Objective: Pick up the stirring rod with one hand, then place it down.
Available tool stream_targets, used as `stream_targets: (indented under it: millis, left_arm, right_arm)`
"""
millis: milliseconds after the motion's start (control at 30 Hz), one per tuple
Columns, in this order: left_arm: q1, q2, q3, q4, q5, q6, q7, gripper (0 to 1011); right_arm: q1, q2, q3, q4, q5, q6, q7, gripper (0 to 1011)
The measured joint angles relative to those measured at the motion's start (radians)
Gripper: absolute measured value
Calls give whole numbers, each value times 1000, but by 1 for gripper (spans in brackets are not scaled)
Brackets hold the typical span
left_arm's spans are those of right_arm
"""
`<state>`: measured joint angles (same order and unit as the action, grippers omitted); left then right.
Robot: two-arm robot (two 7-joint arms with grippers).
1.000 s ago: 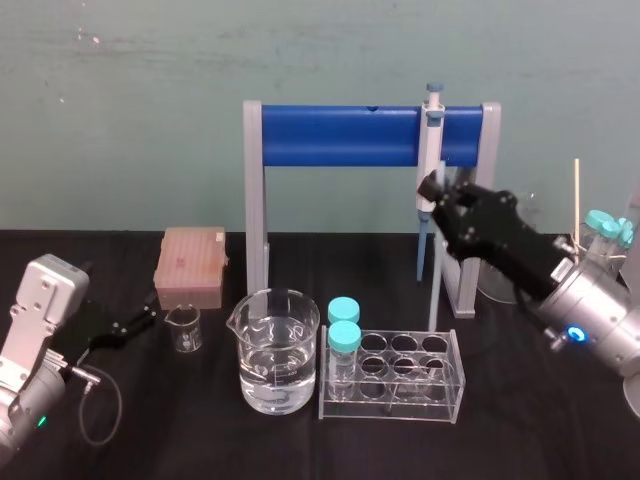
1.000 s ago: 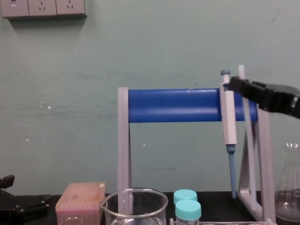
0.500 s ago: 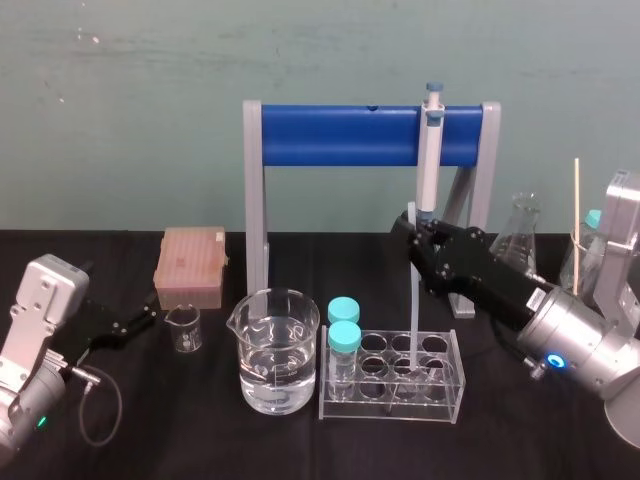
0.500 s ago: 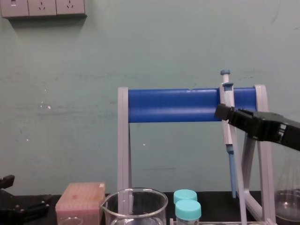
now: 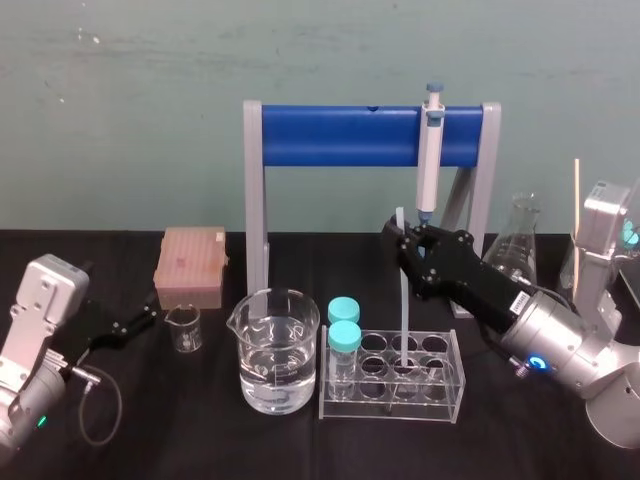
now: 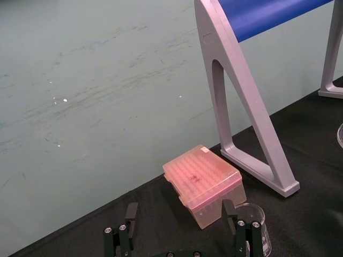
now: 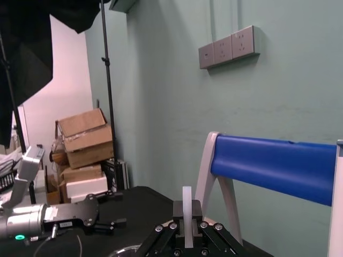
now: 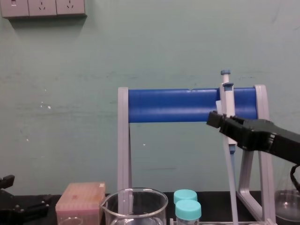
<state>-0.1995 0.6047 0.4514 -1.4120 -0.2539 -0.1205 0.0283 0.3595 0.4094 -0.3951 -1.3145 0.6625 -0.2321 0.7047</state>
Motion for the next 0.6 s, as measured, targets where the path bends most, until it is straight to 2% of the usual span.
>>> stream_targets:
  millis: [600]
  left_arm:
    - [0, 0, 0, 0, 0, 0, 0, 1000]
  right_arm:
    - [3, -18, -26, 65, -44, 43, -22, 71]
